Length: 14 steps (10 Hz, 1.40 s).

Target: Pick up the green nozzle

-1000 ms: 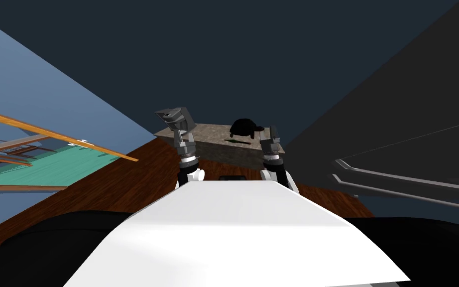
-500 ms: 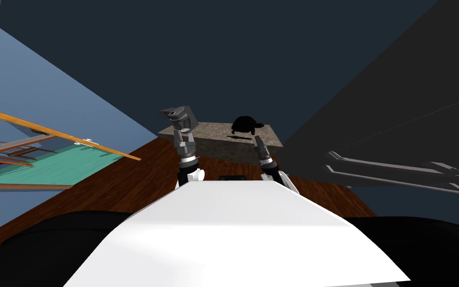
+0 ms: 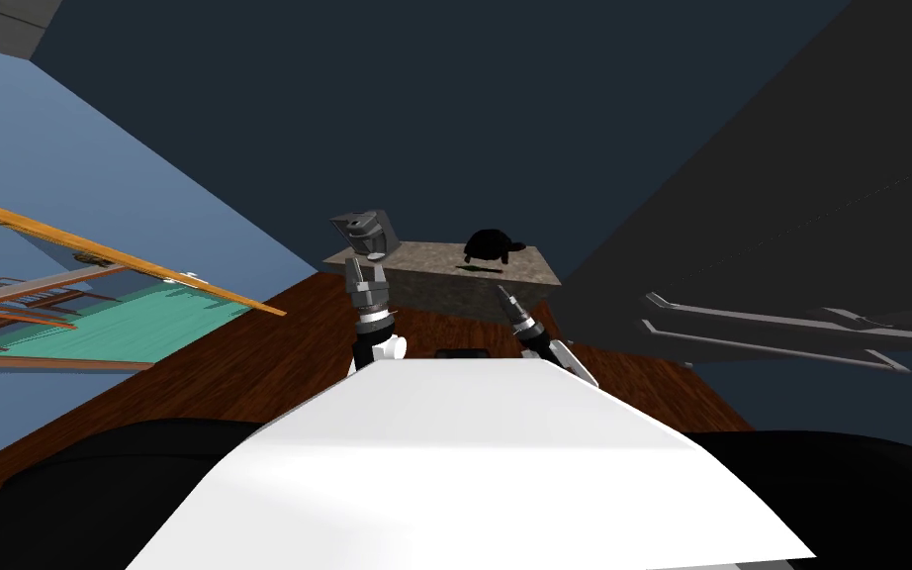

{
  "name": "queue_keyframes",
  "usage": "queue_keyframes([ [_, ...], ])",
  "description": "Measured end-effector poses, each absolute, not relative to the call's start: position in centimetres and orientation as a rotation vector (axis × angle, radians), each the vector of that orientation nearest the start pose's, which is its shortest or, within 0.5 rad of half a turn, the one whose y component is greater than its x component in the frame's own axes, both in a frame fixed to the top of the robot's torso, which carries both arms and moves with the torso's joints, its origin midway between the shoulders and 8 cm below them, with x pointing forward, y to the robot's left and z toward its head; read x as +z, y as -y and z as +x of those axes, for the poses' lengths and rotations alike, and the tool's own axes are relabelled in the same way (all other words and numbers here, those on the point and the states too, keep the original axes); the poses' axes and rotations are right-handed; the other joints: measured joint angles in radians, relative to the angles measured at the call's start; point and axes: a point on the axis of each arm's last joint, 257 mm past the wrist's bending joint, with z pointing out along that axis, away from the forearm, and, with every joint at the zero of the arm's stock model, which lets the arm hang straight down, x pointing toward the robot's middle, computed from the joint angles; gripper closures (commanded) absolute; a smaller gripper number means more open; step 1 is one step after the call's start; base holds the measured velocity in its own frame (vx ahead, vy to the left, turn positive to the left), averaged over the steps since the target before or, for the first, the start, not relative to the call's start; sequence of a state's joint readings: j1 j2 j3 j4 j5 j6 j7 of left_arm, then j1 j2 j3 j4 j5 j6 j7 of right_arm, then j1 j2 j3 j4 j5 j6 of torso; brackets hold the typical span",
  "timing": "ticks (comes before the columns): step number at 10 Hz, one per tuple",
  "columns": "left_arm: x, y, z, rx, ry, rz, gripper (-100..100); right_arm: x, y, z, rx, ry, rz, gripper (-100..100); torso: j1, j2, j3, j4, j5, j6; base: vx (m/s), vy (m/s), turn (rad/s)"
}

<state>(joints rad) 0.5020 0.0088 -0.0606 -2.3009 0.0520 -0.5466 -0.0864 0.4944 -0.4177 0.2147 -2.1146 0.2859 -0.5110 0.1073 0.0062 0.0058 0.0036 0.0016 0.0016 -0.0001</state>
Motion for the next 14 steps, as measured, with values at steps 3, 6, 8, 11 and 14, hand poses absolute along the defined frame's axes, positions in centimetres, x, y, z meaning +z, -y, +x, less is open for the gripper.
queue_keyframes([
  [3, 4.1, -26.4, 33.3, -1.329, -0.562, -0.610, 0, -13.7, 15.3, 34.9, 1.106, -1.363, 0.090, -100, -0.002, -0.002, -0.001, -0.001, 0.000, 0.000, -0.053, 0.067, 0.018],
  [6, 4.1, -26.4, 33.3, -1.328, -0.562, -0.610, 0, -16.8, 15.3, 34.2, 1.044, -1.458, -0.007, -100, -0.001, -0.004, -0.002, -0.001, 0.000, 0.000, -0.036, 0.079, 0.035],
  [8, 4.1, -26.4, 33.3, -1.328, -0.562, -0.610, 0, -19.0, 15.9, 34.0, 0.992, -1.529, -0.077, -100, -0.002, -0.005, -0.003, -0.001, 0.000, 0.000, -0.020, 0.084, 0.045],
  [11, 4.1, -26.4, 33.3, -1.328, -0.562, -0.610, 0, -22.9, 17.4, 33.5, 0.905, -1.635, -0.202, -100, 0.000, -0.006, -0.003, -0.001, 0.000, 0.000, -0.006, 0.084, 0.041],
  [14, 4.1, -26.4, 33.3, -1.328, -0.562, -0.610, 0, -26.3, 19.8, 32.7, 0.818, -1.729, -0.315, -100, -0.002, -0.008, -0.005, -0.002, 0.000, 0.000, 0.027, 0.078, 0.078],
])
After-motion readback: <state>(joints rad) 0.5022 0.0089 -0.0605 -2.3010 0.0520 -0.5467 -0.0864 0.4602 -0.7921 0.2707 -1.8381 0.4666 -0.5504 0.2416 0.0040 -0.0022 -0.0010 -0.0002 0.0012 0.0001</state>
